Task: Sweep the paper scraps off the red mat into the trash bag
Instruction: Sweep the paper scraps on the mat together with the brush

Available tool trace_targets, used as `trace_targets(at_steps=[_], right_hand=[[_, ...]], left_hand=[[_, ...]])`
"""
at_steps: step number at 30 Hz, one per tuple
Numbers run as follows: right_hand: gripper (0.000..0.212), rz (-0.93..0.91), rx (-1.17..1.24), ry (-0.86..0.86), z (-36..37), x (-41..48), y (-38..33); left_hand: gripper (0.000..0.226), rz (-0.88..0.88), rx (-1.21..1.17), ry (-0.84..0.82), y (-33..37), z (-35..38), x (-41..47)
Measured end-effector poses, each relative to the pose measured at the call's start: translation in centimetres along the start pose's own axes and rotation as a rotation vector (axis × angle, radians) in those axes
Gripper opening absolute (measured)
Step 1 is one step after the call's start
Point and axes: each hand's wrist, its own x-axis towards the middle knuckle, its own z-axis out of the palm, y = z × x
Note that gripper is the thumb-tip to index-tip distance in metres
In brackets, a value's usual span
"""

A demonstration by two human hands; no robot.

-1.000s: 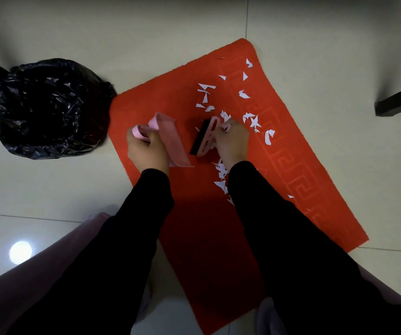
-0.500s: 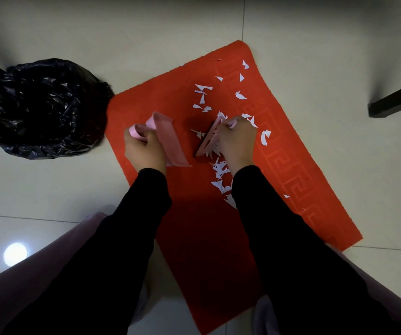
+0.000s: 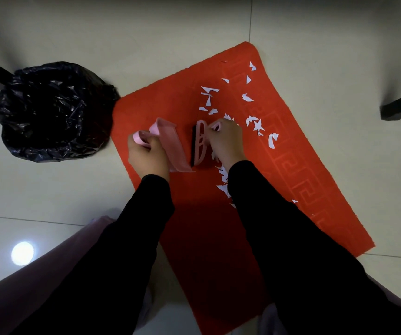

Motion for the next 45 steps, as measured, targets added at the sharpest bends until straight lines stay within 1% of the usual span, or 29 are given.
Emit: trace_targets(at_steps=[2, 6, 9, 12, 14, 16, 19, 21, 25, 27, 30, 32, 34, 39, 43, 45], right_hand=[[0.033, 0.036, 0.0, -0.002, -0.3, 0.2, 0.3], [0.046, 0.114, -0.004, 0.08, -1.2, 0.3, 1.2], [0.041, 0.146, -0.042, 0.129, -1.9, -0.4, 1.2], [0.036, 0.105, -0.008, 0.156, -2.0, -0.8, 1.0], [0.039, 0.054, 0.027, 0.143, -1.7, -0.9, 0.7], [0.041, 0.02, 0.025, 0.085, -1.4, -1.1, 0.3], [0.032, 0.054, 0.023, -0.027, -1.0, -1.2, 0.5], [0.03, 0.084, 0.028, -0.008, -1.2, -1.1, 1.1], [0.043, 0.13, -0.008, 0.089, -2.1, -0.9, 1.5], [0.044, 0.112, -0.013, 0.103, -2.1, -1.1, 1.2], [0.037, 0.055, 0.034, 0.079, -1.6, -1.4, 0.4], [0.03, 0.055, 0.031, 0.015, -1.4, -1.5, 0.2], [0.028, 0.076, 0.032, -0.028, -1.6, -1.5, 0.6], [0.025, 0.15, 0.007, 0.03, -2.7, -1.5, 2.1], [0.041, 0.146, -0.009, 0.072, -2.7, -1.7, 1.8], [0.035, 0.144, -0.004, 0.07, -2.7, -1.8, 1.3]], left_hand=[[0.029, 0.0, 0.004, 0.007, 0.0, 0.0, 0.1], [0.029, -0.004, 0.027, 0.021, 0.1, 0.2, 0.0], [0.028, -0.028, 0.031, 0.022, 0.1, 0.4, -0.5], [0.027, -0.025, 0.033, 0.026, 0.2, 0.5, -1.1], [0.027, -0.016, 0.034, 0.028, 0.5, 0.6, -1.4], [0.026, -0.009, 0.033, 0.026, 0.5, 0.7, -1.5], [0.026, 0.001, 0.04, 0.029, 0.4, 0.7, -1.6], [0.026, 0.009, 0.048, 0.031, 0.4, 0.7, -1.5], [0.025, -0.006, 0.045, 0.025, 0.4, 0.7, -1.4], [0.024, -0.006, 0.047, 0.025, 0.4, 0.8, -1.4], [0.016, 0.008, 0.052, 0.018, 0.6, 0.7, -1.6], [0.011, 0.023, 0.059, 0.012, 0.6, 0.5, -1.8], [0.011, 0.018, 0.069, 0.016, 0.5, 0.4, -1.8], [0.01, 0.013, 0.063, 0.022, 0.6, 0.4, -2.0], [0.01, 0.033, 0.049, 0.024, 0.7, 0.8, -2.2], [0.01, 0.036, 0.045, 0.025, 0.6, 0.8, -2.1]])
